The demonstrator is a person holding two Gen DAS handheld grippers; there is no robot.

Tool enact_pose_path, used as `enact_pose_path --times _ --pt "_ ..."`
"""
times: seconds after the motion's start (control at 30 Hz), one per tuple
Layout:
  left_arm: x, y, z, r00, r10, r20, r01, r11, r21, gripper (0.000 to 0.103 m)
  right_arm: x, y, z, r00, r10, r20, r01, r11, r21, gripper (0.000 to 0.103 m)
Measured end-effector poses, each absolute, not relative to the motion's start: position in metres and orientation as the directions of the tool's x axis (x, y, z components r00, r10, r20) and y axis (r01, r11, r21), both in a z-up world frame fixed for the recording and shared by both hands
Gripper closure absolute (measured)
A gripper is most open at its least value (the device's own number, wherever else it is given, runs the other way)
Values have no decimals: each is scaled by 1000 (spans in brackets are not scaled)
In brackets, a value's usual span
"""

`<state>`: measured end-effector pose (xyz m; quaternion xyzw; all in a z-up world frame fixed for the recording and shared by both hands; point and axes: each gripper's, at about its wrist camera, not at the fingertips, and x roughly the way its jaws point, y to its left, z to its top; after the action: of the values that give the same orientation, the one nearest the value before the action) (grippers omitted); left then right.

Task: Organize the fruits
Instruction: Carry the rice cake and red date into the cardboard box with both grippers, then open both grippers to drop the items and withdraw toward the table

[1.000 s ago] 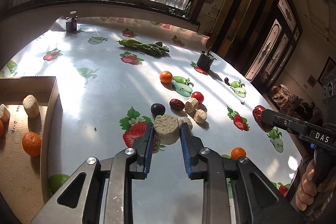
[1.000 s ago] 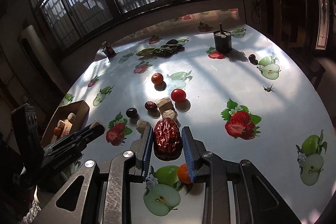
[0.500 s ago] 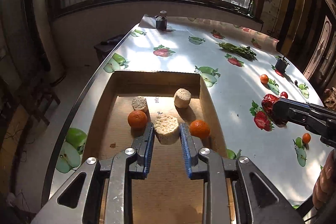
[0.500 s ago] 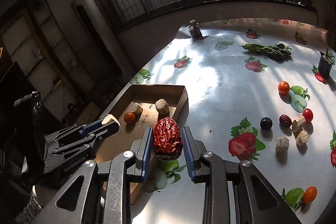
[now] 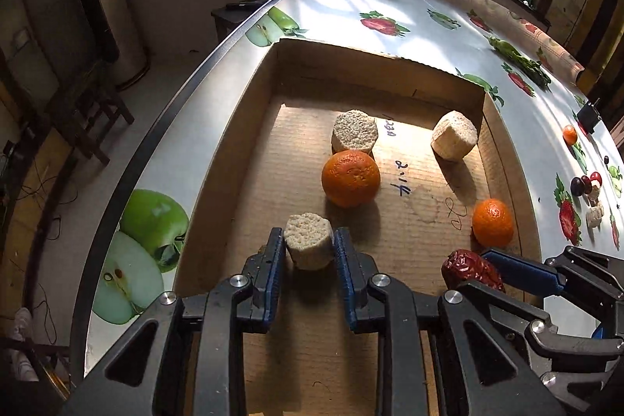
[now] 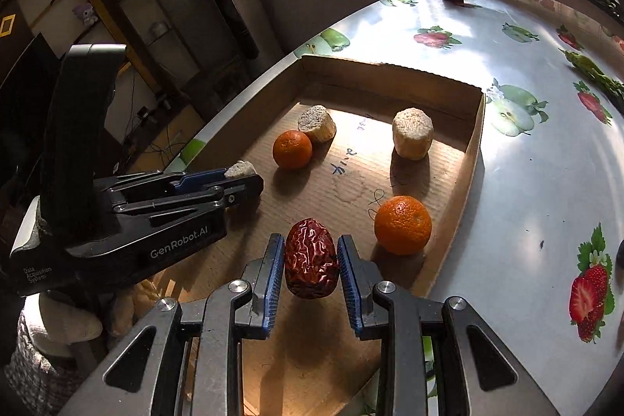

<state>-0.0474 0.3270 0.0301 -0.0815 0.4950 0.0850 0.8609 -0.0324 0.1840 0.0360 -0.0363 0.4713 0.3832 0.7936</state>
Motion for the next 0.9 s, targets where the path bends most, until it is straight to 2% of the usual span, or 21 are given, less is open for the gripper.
enact_pose_path --times 0.13,0.23,0.27,0.33,0.47,0.53,0.6,0.67,0.73,0.9 --pt "-46 328 31 499 66 -864 -237 969 -63 77 -25 187 27 268 556 -787 -626 721 297 72" --pt "-50 330 34 516 55 -855 -241 967 -83 71 -27 190 28 289 546 -786 -628 728 275 71" --pt "-52 331 36 524 53 -850 -246 965 -92 67 -27 190 29 292 547 -784 -629 728 273 67" --pt "-57 333 42 544 45 -838 -255 960 -114 66 -28 189 33 308 553 -774 -627 730 272 59" --pt "-73 330 61 585 71 -808 -273 955 -114 63 -34 178 49 349 568 -745 -623 735 268 58" --pt "-84 321 75 614 103 -782 -280 955 -94 56 -39 167 59 370 579 -726 -612 741 278 58" --pt "-95 307 88 642 153 -751 -290 955 -54 41 -44 153 68 397 582 -710 -593 753 286 56" --pt "-106 291 99 667 201 -718 -295 956 -6 33 -50 136 74 416 595 -688 -575 758 308 51" --pt "-115 273 108 690 222 -689 -285 958 24 31 -55 120 78 436 594 -676 -544 772 328 48" --pt "-131 236 121 725 262 -637 -279 957 77 31 -67 79 79 471 581 -664 -460 804 377 48"
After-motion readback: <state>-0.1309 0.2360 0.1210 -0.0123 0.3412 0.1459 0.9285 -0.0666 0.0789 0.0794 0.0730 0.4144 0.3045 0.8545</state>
